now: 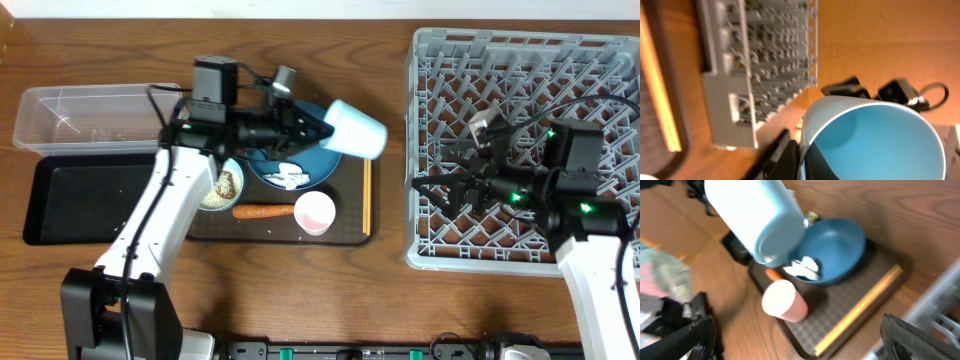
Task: Sort waste into correct bins and load items into the dishwasher rack
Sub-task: 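Lift the cup right toward the right gripper over the rack, then grasp the cup with the right gripper and release the left, then place the light-blue cup in the rack's right side with right gripper, then grasp the pink cup with the left gripper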
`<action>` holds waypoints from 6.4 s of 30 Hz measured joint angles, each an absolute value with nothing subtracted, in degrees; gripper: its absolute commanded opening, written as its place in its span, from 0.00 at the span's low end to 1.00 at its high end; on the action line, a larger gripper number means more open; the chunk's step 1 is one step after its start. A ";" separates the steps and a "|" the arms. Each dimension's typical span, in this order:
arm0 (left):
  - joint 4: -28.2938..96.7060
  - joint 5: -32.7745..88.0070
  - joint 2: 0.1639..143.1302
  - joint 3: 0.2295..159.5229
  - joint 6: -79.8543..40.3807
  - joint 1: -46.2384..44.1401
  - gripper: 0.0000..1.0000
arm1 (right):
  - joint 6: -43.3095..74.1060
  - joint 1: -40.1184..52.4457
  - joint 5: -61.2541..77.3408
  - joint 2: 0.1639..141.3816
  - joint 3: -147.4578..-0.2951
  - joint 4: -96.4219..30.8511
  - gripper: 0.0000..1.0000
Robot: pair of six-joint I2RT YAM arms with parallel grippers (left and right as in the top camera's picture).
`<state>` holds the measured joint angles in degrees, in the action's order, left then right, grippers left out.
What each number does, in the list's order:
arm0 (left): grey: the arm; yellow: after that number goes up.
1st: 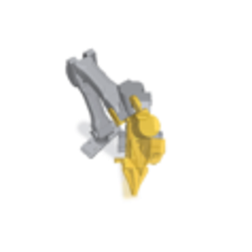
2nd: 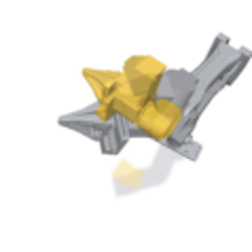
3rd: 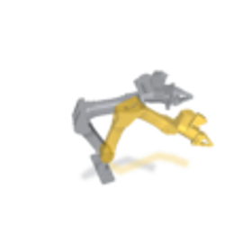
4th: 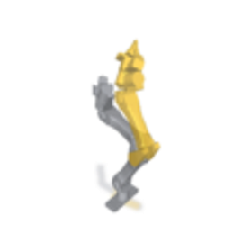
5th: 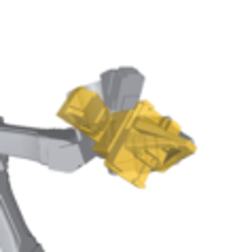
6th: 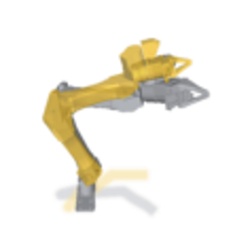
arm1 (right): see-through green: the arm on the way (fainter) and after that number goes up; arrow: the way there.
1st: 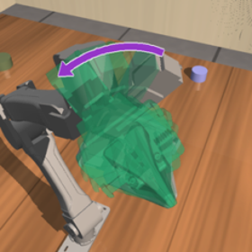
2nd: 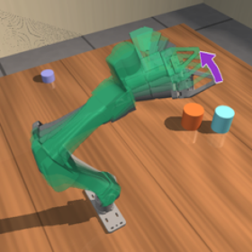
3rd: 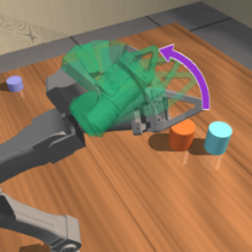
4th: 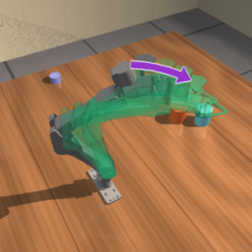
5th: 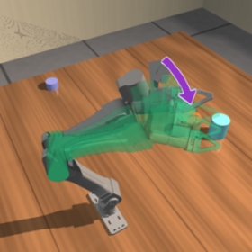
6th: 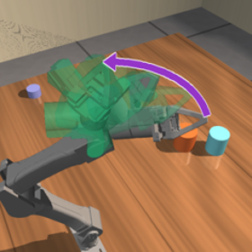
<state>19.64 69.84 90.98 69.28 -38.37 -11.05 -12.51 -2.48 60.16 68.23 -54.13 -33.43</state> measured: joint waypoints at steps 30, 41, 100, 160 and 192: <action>16.19 70.98 91.02 69.28 -48.01 -21.52 0.06 | -14.33 4.10 63.64 70.37 -54.19 -23.29 0.54; 16.12 70.96 91.09 69.28 -48.23 -21.43 0.06 | -14.48 4.10 64.01 70.37 -54.19 -23.29 0.52; 25.91 45.28 90.98 70.46 -28.25 -18.33 0.30 | -7.51 5.43 41.25 70.67 -53.95 -19.59 0.24; 50.43 7.25 73.08 70.13 -16.21 -2.94 0.38 | 7.70 -37.67 -6.52 97.17 -78.74 -60.80 0.96; 55.11 11.11 83.18 68.23 -19.59 -19.49 0.46 | 0.60 -17.21 19.09 74.81 -79.72 -69.65 0.99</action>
<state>55.11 11.11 83.18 68.23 -19.59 -19.49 0.60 -17.21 19.09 74.81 -79.72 -69.65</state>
